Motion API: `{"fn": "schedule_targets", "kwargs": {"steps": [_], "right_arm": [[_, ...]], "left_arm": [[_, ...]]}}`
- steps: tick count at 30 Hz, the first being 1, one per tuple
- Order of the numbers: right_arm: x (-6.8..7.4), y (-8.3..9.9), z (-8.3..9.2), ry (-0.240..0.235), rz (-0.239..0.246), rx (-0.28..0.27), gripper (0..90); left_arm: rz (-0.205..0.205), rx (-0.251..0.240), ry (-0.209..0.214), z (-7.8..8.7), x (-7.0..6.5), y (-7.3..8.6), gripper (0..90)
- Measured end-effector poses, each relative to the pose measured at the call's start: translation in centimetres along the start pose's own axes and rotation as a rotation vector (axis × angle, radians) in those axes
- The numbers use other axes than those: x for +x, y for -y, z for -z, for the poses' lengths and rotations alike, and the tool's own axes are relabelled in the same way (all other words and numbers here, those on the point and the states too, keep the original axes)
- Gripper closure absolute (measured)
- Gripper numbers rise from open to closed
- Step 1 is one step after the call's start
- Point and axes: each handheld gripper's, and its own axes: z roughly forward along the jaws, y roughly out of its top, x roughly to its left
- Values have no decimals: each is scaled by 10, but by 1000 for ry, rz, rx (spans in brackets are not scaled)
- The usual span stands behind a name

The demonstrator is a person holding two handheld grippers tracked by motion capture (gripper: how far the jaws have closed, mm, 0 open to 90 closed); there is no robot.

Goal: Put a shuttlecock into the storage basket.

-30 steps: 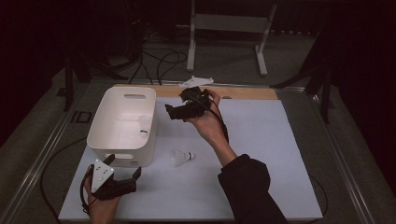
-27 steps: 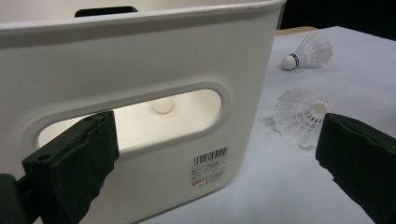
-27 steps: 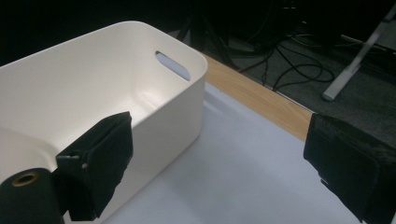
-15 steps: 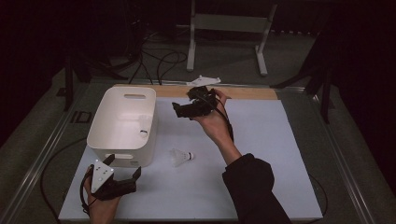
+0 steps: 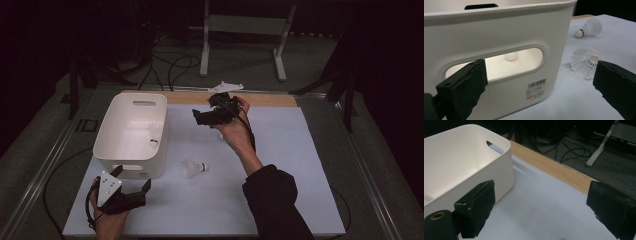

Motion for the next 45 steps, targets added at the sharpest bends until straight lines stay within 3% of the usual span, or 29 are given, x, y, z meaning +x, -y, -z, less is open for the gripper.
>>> {"fn": "schedule_targets", "kwargs": {"steps": [19,45], "right_arm": [[-17,12,4,40,-6,22,81],[-30,25,-1,78,-24,61,76]], "left_arm": [[-5,0,-2,0,-1,0,0],[-4,0,-1,1,-2,0,0]]}}
